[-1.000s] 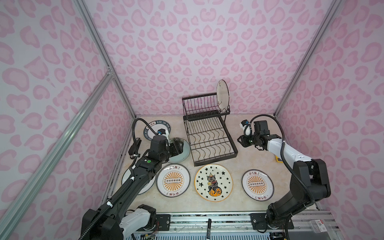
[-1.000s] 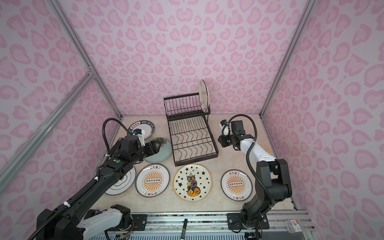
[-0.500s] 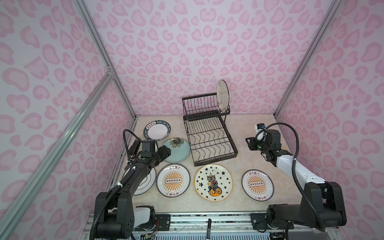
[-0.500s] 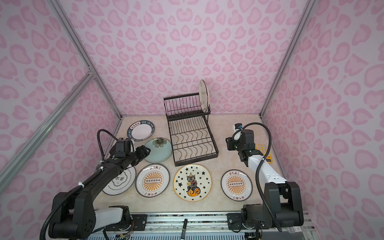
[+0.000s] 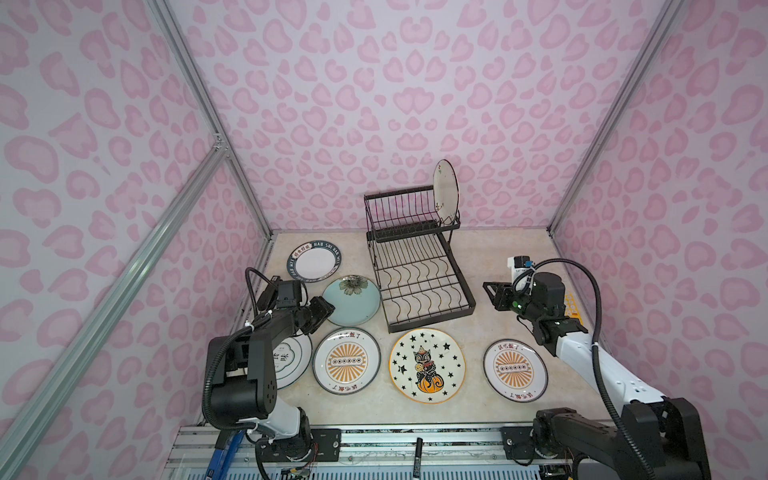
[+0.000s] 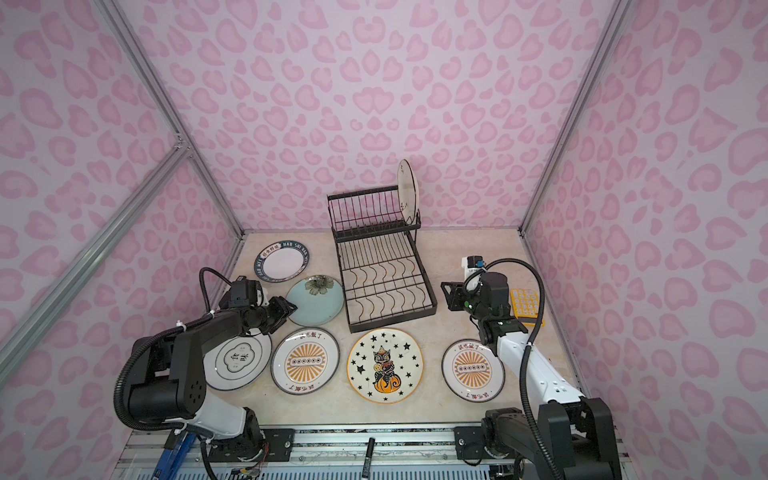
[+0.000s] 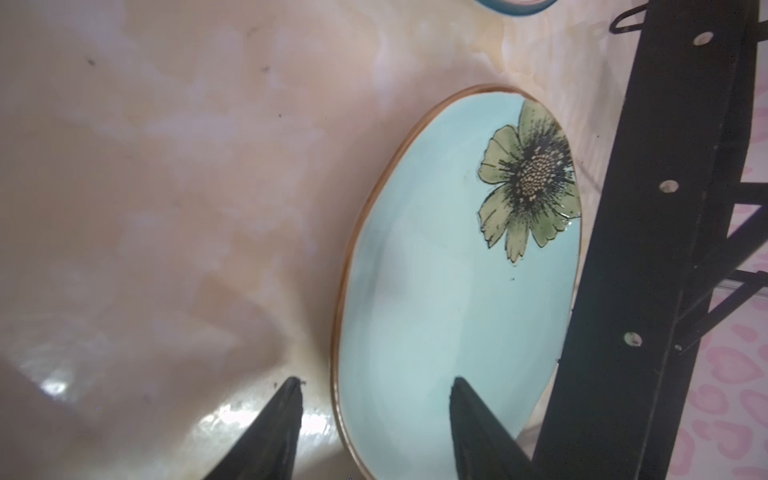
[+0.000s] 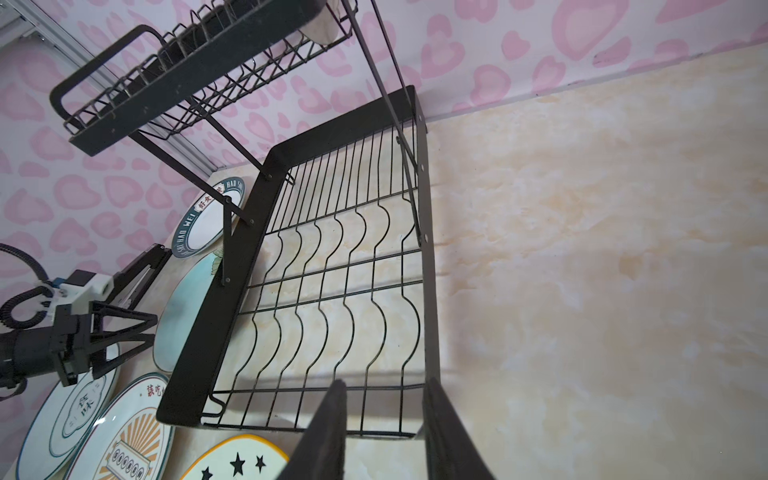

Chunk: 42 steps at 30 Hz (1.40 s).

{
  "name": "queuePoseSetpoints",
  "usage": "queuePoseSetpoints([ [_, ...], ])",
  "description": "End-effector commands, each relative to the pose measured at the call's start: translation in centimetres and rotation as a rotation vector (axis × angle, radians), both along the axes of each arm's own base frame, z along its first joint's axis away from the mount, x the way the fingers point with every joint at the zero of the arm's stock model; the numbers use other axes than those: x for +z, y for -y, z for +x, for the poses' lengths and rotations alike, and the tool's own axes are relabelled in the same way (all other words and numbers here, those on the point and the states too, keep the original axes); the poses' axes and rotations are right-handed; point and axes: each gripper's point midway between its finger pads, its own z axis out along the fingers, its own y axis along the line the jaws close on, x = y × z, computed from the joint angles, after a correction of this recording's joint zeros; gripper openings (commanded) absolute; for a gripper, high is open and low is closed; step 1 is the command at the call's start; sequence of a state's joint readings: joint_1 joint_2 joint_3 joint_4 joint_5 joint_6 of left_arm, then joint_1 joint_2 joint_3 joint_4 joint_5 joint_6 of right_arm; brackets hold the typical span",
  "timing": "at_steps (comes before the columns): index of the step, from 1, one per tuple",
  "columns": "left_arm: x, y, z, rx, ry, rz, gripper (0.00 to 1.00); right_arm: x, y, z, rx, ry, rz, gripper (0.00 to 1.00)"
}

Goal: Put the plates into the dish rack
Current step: 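Lower the left gripper onto the teal flower plate edge while the right gripper withdraws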

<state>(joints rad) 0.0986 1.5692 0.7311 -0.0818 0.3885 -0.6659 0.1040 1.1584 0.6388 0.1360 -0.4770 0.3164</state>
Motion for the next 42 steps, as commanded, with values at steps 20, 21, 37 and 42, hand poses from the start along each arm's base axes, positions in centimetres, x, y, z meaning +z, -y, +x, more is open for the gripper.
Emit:
queuePoseSetpoints([
  [20, -2.3, -1.0, 0.8, 0.037, -0.021, 0.021, 0.40, 1.4, -0.2, -0.8, -0.008, 0.061, 0.051, 0.26],
  [21, -2.4, -1.0, 0.8, 0.041, -0.023, 0.022, 0.40, 1.4, -0.1, -0.9, -0.009, 0.060, 0.048, 0.26],
  [37, -2.6, -1.7, 0.6, 0.073, -0.028, 0.044, 0.24, 1.7, -0.1, -1.4, -0.013, 0.069, 0.068, 0.25],
  [42, -2.6, -1.7, 0.6, 0.074, -0.029, 0.050, 0.19, 1.9, -0.2, -1.5, -0.009, 0.073, 0.070, 0.25],
])
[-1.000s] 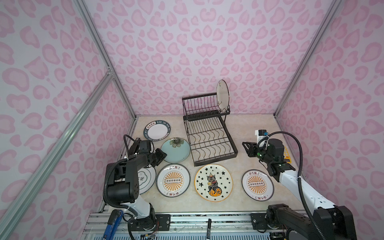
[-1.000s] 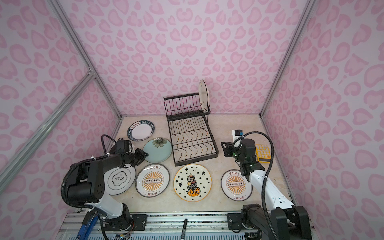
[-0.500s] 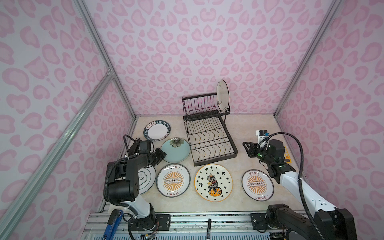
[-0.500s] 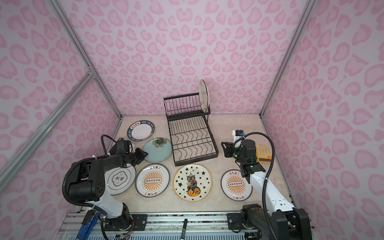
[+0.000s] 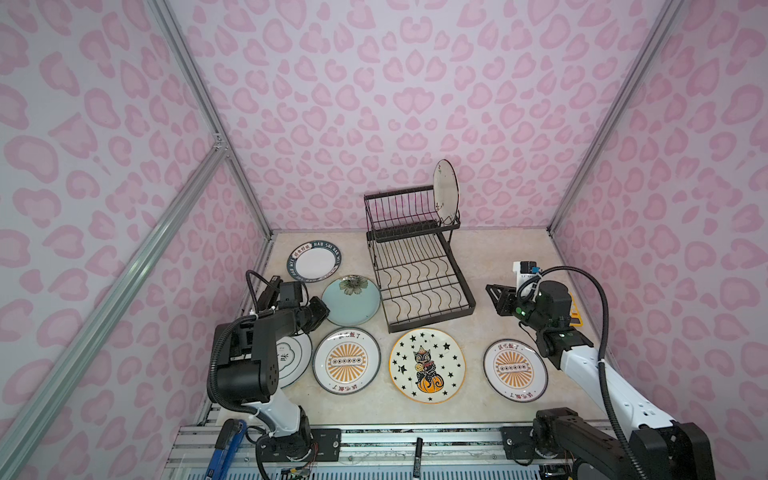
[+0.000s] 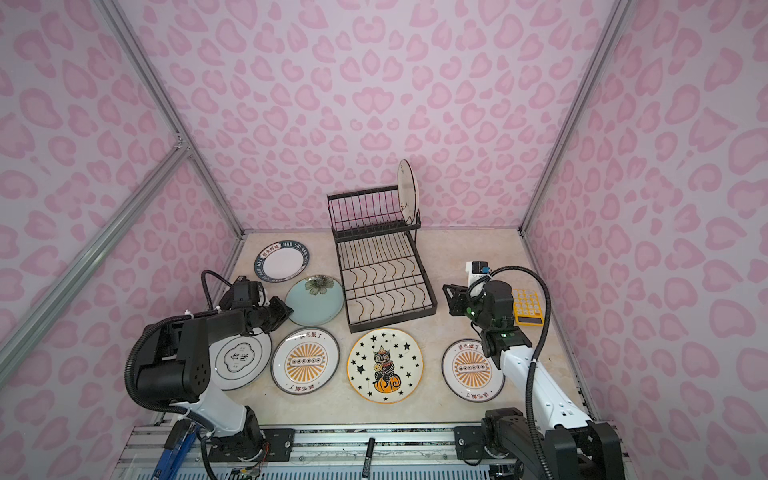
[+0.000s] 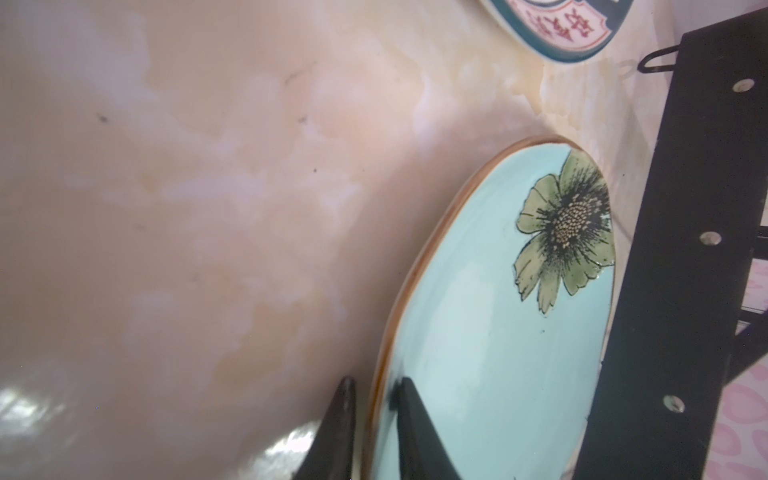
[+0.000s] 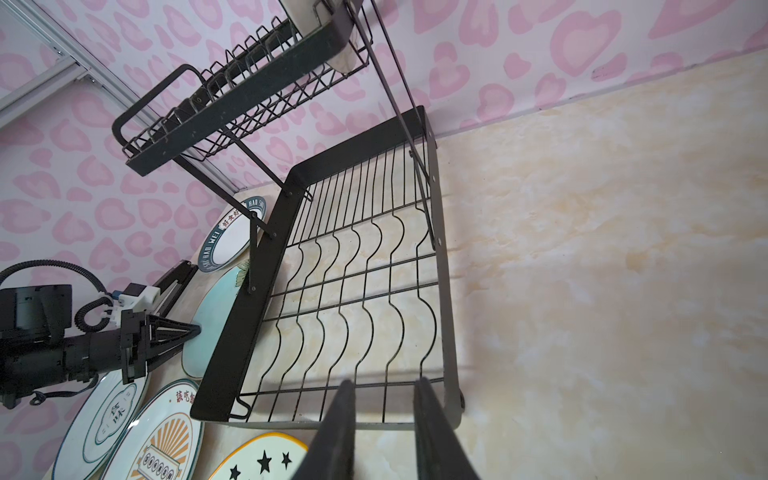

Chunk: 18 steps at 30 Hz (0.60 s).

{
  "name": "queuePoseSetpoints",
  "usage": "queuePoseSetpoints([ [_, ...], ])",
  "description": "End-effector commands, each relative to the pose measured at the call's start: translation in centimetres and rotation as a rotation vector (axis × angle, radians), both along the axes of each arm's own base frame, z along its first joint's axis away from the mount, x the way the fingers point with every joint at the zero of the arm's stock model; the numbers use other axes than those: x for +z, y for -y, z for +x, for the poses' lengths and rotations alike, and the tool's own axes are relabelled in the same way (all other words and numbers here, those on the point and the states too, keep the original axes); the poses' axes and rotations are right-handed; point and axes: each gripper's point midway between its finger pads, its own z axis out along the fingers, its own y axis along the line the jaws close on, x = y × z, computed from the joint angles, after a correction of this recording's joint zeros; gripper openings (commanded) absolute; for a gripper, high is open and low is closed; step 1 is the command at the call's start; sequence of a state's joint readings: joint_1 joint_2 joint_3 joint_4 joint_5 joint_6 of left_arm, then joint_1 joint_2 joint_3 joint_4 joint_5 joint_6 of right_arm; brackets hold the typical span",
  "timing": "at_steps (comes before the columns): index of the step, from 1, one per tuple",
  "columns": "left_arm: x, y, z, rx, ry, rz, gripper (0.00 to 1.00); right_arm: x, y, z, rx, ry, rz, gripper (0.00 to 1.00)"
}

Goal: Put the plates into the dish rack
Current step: 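Grip the teal plate edge with the left gripper and tilt it up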

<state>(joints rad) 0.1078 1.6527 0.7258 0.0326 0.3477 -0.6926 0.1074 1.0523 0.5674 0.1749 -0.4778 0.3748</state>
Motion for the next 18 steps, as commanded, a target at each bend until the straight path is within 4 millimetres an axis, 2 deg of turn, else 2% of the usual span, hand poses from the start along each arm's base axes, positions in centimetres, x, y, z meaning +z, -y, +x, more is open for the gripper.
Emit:
queuePoseSetpoints([
  [1, -0.8, -0.6, -0.8, 0.022, -0.042, 0.027, 0.18, 0.8, -0.3, 0.1, 0.013, 0.030, 0.015, 0.25],
  [7, -0.7, -0.6, -0.8, 0.023, -0.042, 0.030, 0.12, 0.9, -0.8, -0.1, 0.022, 0.032, 0.009, 0.25],
  [18, 1.3, -1.0, -0.7, 0.027, -0.007, 0.055, 0.07, 1.4, -1.7, -0.2, 0.043, 0.049, 0.004, 0.25],
])
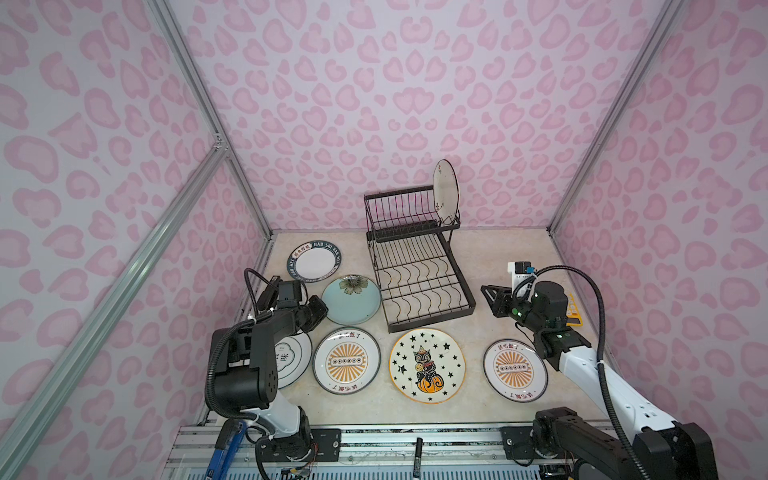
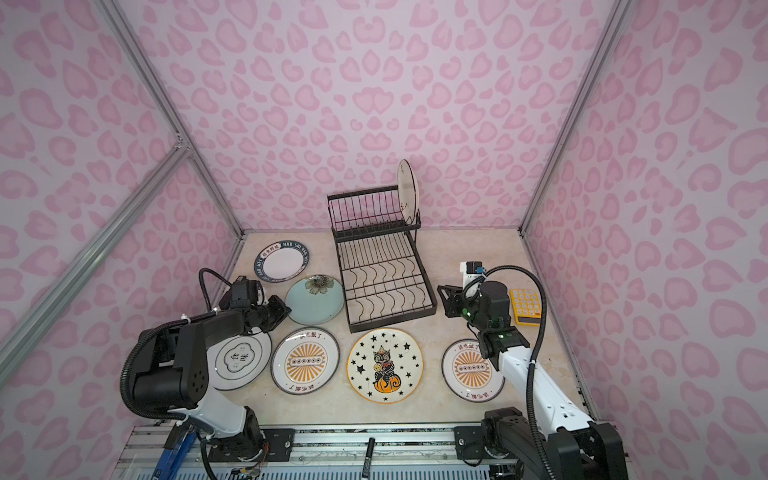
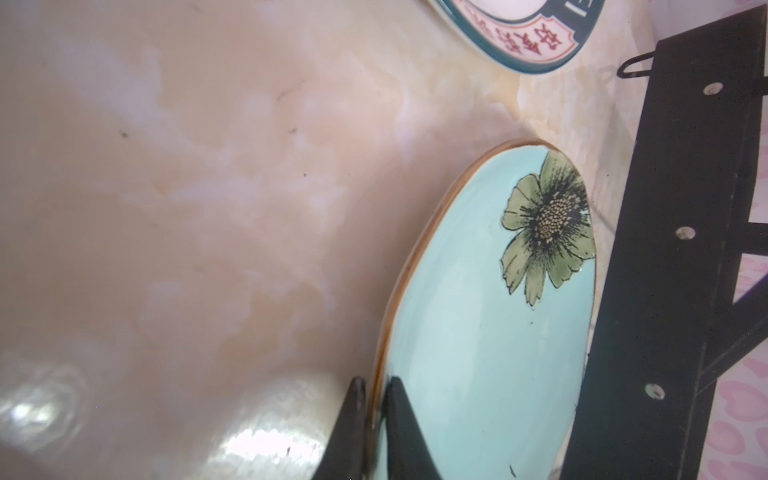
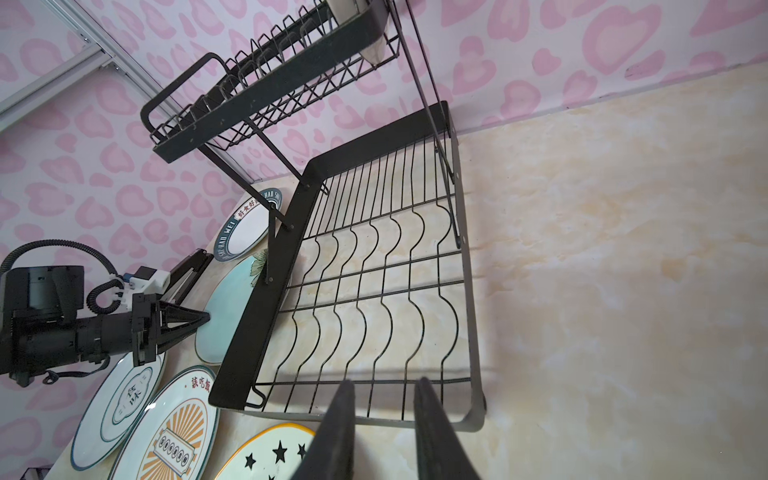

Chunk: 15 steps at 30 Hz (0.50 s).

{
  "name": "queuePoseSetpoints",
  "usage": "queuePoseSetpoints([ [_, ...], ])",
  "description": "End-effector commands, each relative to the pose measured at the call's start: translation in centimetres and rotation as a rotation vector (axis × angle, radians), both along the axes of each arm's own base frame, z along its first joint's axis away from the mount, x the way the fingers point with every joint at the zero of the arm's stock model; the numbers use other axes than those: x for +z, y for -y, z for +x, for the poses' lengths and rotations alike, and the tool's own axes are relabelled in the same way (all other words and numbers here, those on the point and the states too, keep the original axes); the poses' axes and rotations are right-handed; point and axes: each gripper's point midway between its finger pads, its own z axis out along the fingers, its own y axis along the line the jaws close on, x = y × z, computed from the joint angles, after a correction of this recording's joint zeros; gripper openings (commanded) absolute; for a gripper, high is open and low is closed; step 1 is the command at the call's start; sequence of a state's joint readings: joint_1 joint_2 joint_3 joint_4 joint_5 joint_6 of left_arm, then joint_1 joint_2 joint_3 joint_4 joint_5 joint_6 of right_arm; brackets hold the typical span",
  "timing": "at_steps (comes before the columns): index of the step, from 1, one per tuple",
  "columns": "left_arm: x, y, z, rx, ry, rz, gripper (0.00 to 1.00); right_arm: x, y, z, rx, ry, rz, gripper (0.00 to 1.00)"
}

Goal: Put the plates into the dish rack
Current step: 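Grip the teal plate edge with the left gripper and tilt it up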

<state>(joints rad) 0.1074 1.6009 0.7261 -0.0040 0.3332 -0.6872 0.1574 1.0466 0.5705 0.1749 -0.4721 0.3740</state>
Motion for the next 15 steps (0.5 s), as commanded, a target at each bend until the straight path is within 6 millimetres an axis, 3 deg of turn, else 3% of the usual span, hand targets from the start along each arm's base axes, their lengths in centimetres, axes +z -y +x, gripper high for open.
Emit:
queuePoseSetpoints([
  [1, 0.2, -0.7, -0.4, 0.023, -0.019, 0.036, 0.06, 1.2, -0.1, 0.3, -0.001, 0.042, 0.005, 0.26],
  [15, 4.1, -0.2, 0.1, 0.000, 0.057, 0.003, 0.04, 1.6, -1.2, 0.1, 0.021, 0.055, 0.005, 0.25],
])
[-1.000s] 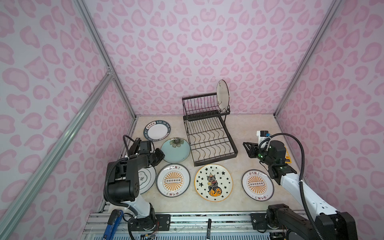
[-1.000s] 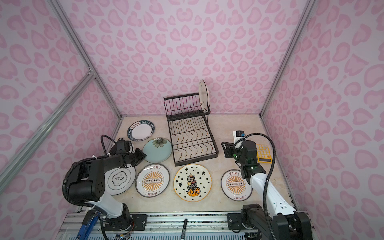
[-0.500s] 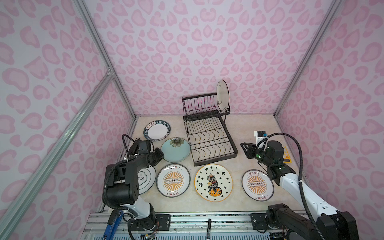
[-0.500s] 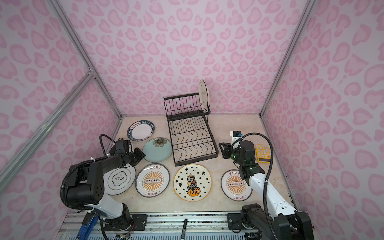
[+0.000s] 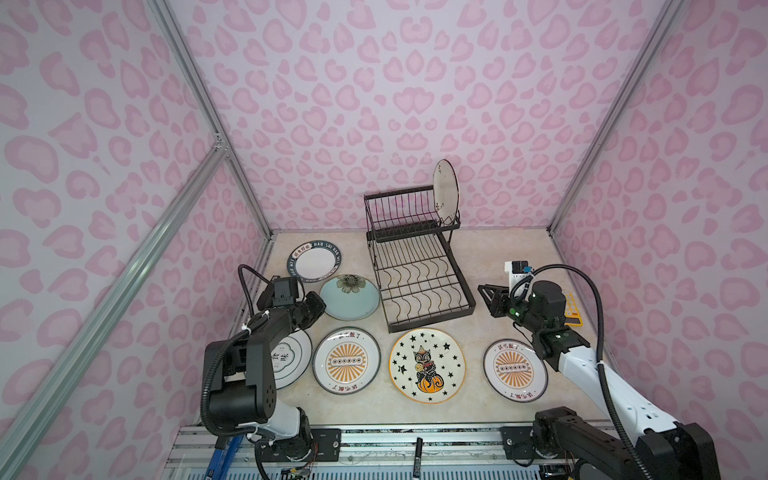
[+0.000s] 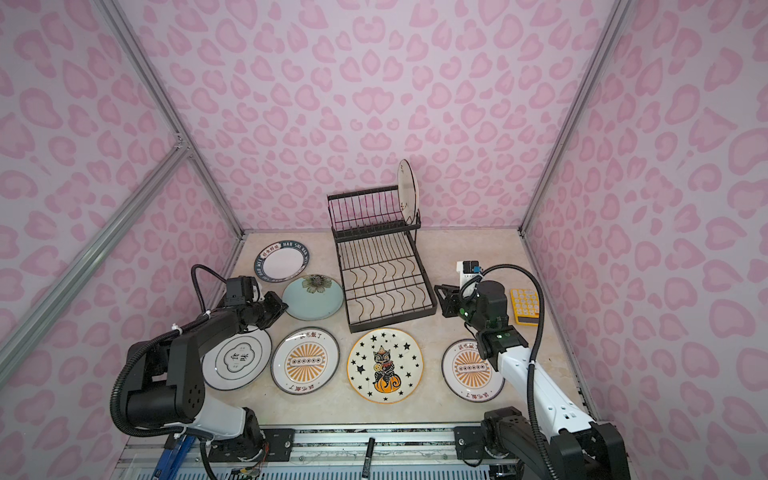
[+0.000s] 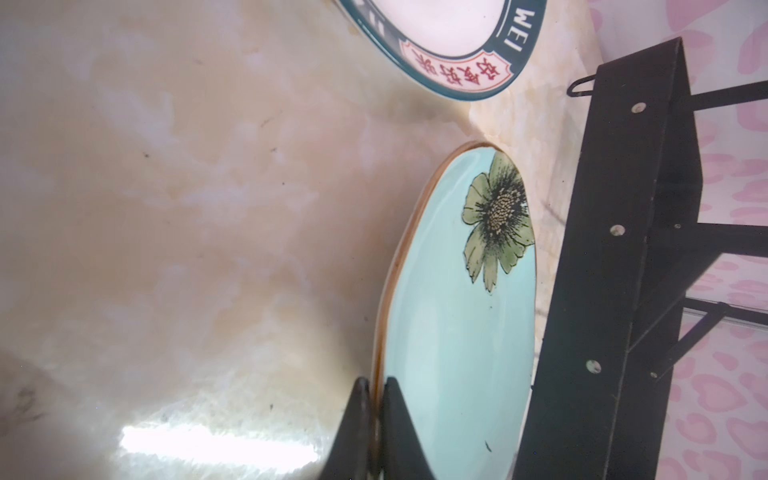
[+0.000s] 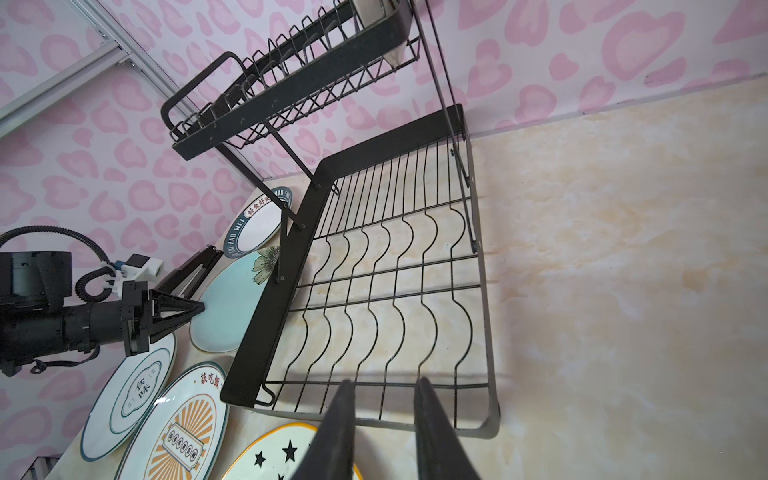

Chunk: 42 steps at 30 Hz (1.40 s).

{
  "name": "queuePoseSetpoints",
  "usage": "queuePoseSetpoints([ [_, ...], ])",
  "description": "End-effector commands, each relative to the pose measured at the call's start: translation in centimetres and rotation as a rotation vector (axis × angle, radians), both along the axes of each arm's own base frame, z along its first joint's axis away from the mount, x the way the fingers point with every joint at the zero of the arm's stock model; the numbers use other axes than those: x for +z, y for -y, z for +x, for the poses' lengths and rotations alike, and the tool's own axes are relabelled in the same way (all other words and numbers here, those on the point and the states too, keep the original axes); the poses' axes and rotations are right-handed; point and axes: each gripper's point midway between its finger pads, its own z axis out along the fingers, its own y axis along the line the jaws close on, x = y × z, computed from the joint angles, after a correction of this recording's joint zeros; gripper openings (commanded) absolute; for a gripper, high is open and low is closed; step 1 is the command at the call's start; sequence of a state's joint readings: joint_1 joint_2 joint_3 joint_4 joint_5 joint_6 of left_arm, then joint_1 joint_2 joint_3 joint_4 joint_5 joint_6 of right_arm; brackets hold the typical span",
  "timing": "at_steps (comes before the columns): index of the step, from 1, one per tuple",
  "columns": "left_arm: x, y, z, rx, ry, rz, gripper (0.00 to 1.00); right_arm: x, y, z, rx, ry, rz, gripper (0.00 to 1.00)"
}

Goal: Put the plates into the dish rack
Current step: 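Grip the teal plate edge with the left gripper and tilt it up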

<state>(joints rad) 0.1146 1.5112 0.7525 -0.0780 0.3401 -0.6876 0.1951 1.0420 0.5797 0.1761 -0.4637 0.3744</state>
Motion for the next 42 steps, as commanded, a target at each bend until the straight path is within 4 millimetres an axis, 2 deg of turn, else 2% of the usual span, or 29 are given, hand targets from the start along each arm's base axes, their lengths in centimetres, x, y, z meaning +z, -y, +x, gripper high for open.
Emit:
queuePoseSetpoints([
  [1, 1.3, -0.1, 0.0, -0.004, 0.017, 0.006, 0.04, 1.0, -0.1, 0.4, -0.008, 0.040, 0.005, 0.25],
  [11, 4.6, -0.6, -0.5, -0.005, 0.077, 0.017, 0.04, 1.3, -1.1, 0.5, 0.012, 0.045, 0.000, 0.25],
  [24, 8.1, 0.2, -0.1, -0.030, 0.177, -0.060, 0.04, 1.2, -1.8, 0.6, 0.024, 0.042, -0.014, 0.25],
  [42, 12.5, 1.0, -1.0, -0.071, 0.254, -0.080, 0.04, 0.7, -3.0, 1.3, 0.040, 0.010, -0.016, 0.27],
])
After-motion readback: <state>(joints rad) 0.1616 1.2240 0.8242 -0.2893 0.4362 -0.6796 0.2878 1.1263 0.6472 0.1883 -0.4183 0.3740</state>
